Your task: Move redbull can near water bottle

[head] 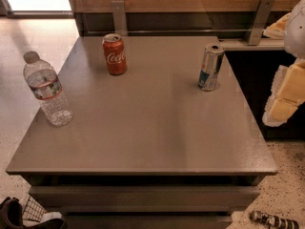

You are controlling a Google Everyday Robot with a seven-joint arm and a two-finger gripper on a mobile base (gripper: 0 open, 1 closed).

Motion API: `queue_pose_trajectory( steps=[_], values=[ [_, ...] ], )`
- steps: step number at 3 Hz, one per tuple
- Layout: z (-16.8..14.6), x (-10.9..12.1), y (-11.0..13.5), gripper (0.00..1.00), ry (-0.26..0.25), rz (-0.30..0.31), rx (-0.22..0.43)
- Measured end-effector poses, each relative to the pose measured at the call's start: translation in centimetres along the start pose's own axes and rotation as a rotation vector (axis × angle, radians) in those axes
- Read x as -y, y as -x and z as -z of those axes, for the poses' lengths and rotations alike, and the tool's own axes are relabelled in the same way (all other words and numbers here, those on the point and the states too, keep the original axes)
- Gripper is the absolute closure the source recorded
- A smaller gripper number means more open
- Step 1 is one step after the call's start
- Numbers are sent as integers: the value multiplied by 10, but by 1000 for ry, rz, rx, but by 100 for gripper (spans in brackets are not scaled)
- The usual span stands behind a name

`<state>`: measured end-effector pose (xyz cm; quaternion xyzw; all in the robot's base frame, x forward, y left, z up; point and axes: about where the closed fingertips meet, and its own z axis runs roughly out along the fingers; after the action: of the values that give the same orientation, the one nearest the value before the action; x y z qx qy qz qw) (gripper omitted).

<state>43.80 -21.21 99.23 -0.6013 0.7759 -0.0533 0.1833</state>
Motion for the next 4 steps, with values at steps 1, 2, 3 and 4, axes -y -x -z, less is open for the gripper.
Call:
queue_pose_trajectory(
  steps=[1,2,3,4],
  values=[
    [0,0,0,0,0,0,0],
    [-3,11,0,0,-18,-22,43],
    [-20,39,-12,0,-61,-59,187],
    [-54,95,-18,0,-163,-126,477]
  ],
)
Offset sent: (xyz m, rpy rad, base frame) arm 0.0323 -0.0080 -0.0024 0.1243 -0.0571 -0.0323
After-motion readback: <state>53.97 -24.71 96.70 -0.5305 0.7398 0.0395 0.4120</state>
